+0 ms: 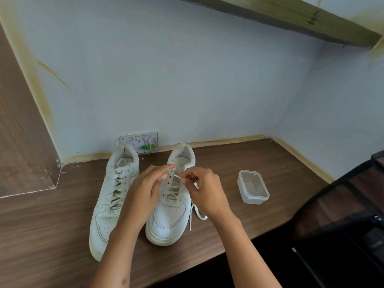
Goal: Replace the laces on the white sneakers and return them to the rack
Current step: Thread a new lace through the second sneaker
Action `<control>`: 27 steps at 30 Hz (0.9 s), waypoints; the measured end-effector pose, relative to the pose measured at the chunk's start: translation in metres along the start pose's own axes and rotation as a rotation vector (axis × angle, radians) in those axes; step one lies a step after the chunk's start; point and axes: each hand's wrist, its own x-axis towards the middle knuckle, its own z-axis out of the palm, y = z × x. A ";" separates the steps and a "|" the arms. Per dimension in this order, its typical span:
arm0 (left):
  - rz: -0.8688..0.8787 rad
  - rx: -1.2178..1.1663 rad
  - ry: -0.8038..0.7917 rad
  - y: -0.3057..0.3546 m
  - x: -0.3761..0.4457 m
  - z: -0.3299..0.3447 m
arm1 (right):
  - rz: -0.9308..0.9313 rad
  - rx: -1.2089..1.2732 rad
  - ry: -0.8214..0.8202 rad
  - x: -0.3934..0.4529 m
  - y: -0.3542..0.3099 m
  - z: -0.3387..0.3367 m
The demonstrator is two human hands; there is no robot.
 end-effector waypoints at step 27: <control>-0.225 -0.037 -0.281 -0.013 -0.006 0.006 | 0.175 -0.086 -0.025 0.003 0.011 0.023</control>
